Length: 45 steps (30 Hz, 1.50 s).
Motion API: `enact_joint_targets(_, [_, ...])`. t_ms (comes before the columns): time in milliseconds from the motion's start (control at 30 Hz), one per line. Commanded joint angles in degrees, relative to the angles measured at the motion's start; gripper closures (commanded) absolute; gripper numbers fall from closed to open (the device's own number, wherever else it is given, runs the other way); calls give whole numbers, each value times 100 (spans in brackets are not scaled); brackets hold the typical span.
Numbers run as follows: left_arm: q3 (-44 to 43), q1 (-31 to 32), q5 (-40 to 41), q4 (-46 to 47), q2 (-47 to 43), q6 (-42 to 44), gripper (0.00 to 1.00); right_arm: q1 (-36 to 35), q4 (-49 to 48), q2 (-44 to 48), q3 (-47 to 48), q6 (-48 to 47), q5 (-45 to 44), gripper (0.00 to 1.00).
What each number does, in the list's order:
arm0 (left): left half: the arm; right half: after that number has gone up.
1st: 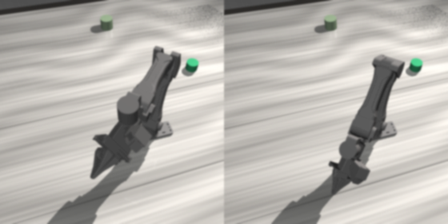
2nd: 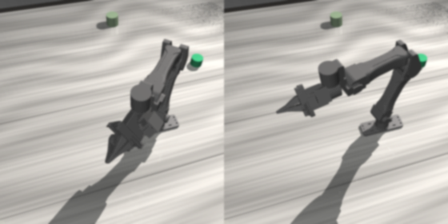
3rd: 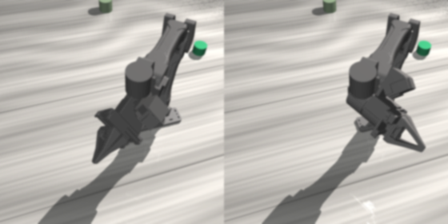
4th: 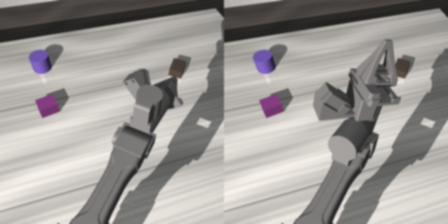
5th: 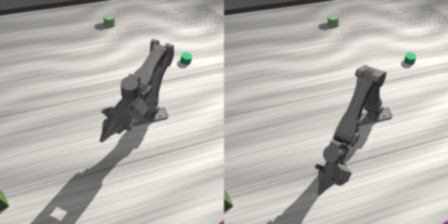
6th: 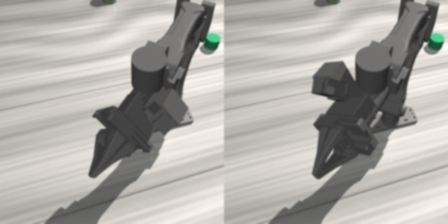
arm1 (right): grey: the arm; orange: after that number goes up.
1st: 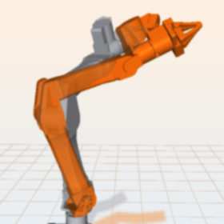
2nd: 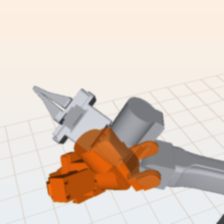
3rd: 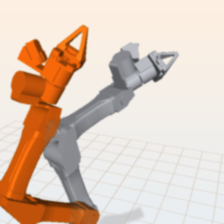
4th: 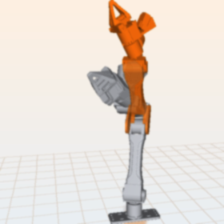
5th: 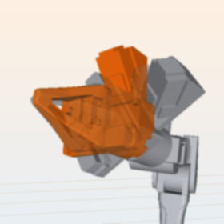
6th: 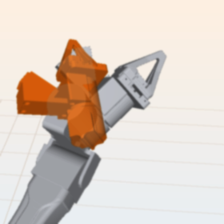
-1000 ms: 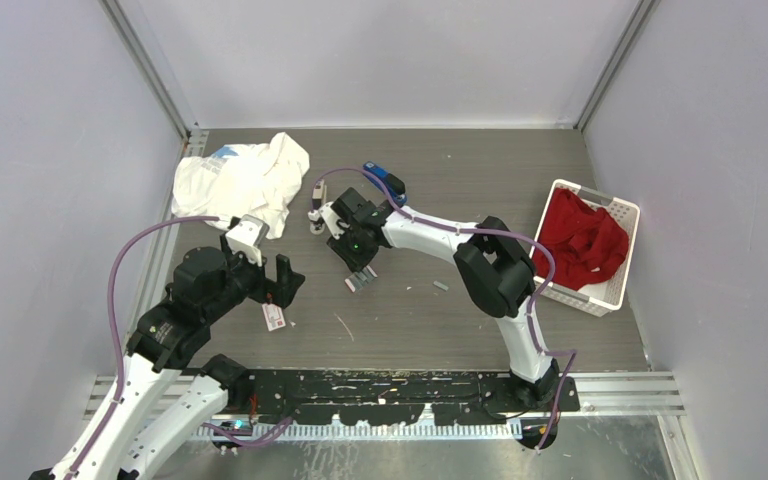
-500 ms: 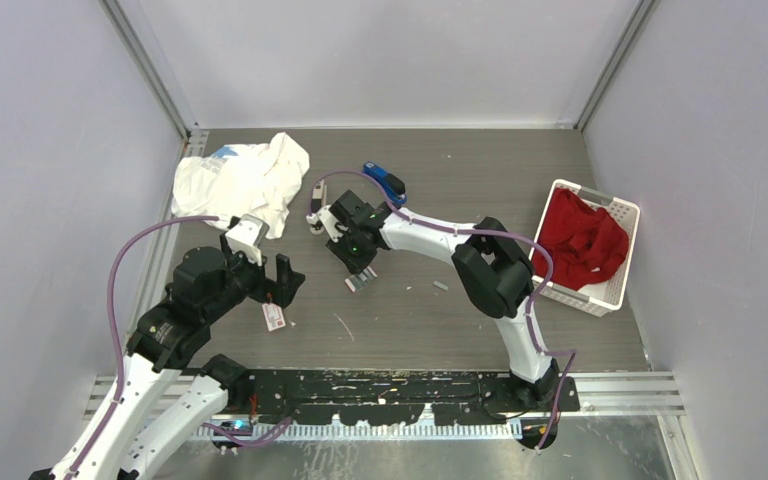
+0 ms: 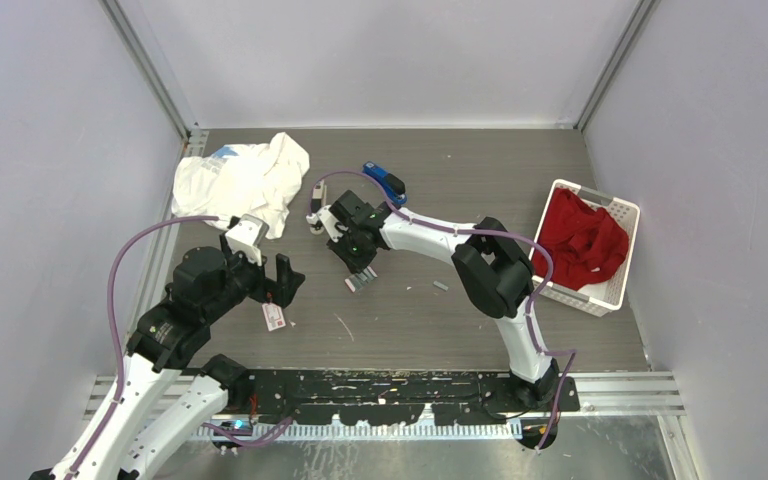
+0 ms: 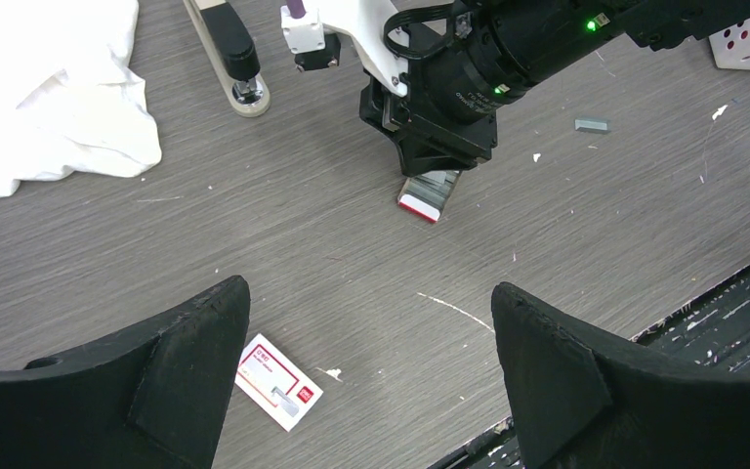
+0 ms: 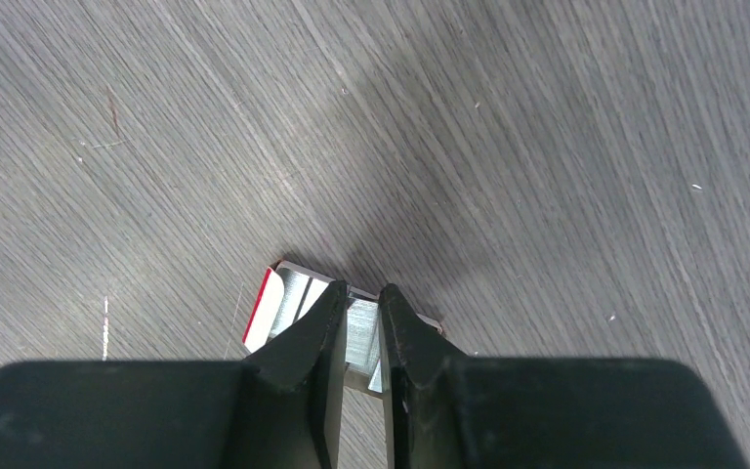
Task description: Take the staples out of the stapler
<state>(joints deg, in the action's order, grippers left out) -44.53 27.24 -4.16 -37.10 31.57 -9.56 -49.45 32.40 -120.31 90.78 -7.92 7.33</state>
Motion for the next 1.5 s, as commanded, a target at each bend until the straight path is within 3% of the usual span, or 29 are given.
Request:
enact_joint_targets(0, [-11,-35,-93,274,-57,79,7,-47,25,-18,238,-69,-30,82])
enact_joint_targets(233, [-7,-52,-98,267,-42,77,7,-48,23,72,225,-69,-21,86])
enact_joint_targets(1467, [-10,-123,-103,280,-11,81,7,-43,-351,719,-438,183,27,87])
